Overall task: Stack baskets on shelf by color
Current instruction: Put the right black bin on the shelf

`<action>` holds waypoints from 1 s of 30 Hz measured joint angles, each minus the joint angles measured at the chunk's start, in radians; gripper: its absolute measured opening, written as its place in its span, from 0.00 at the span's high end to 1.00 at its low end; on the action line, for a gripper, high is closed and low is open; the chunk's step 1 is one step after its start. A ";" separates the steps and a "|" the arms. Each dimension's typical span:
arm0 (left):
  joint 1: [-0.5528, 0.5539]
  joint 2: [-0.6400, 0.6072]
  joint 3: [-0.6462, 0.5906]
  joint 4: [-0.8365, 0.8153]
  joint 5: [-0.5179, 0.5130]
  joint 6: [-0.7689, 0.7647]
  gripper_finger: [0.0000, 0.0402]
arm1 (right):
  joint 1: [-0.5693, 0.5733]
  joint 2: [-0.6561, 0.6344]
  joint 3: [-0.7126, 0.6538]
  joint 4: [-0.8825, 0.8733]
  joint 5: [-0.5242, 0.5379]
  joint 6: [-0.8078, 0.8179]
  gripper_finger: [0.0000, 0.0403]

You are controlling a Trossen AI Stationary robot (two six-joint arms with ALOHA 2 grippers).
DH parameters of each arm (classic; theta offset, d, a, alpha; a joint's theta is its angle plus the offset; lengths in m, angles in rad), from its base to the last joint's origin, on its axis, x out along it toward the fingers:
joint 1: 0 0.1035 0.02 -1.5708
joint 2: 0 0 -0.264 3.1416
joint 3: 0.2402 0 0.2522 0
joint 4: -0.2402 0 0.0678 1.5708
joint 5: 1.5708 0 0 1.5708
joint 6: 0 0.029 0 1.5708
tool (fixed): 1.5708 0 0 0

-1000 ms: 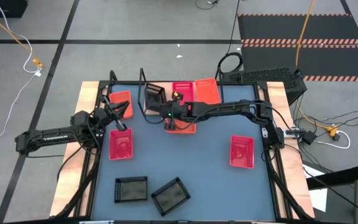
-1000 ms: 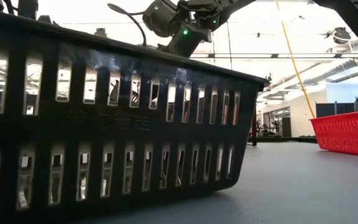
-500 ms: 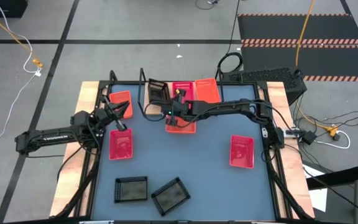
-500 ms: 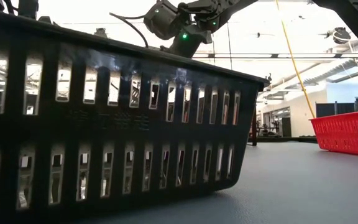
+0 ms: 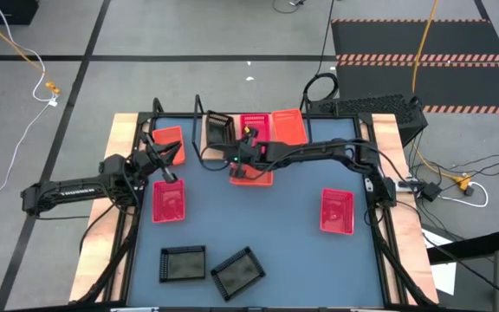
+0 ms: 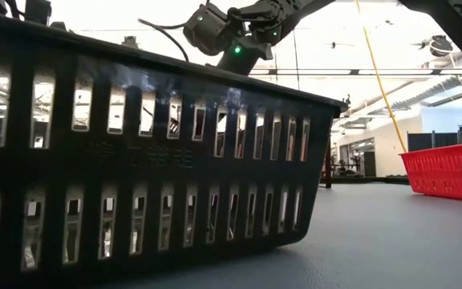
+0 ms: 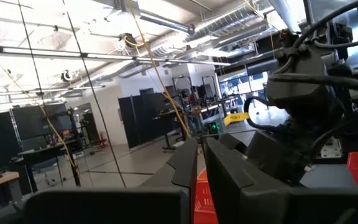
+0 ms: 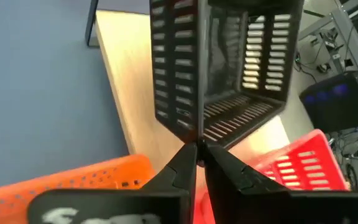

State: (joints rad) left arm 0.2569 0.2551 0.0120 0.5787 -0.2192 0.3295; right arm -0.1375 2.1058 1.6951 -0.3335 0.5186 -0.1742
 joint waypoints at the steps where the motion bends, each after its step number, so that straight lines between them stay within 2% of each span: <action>1: 0.000 0.000 0.000 -0.003 0.000 -0.003 0.91 | 0.000 0.003 0.000 0.008 -0.002 0.004 0.92; 12: 0.000 0.000 0.000 -0.055 0.000 -0.055 0.91 | 0.007 -0.007 0.000 0.085 -0.006 -0.013 0.73; 16: 0.000 0.000 0.000 -0.075 0.000 -0.075 0.91 | 0.011 -0.016 0.000 0.165 -0.102 -0.075 0.68; 19: 0.000 0.000 0.000 -0.083 0.000 -0.082 0.91 | -0.010 -0.010 0.000 0.207 -0.194 -0.130 0.67; 23: -0.002 0.000 0.000 -0.083 0.000 -0.107 0.91 | -0.059 0.033 -0.001 0.199 -0.331 -0.115 0.68; 30: -0.002 0.000 0.000 -0.090 0.000 -0.135 0.91 | -0.066 0.039 0.000 0.241 -0.340 -0.145 0.71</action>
State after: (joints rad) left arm 0.2550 0.2552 0.0120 0.4887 -0.2188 0.1946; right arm -0.2033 2.1452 1.6955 -0.0923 0.1791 -0.3188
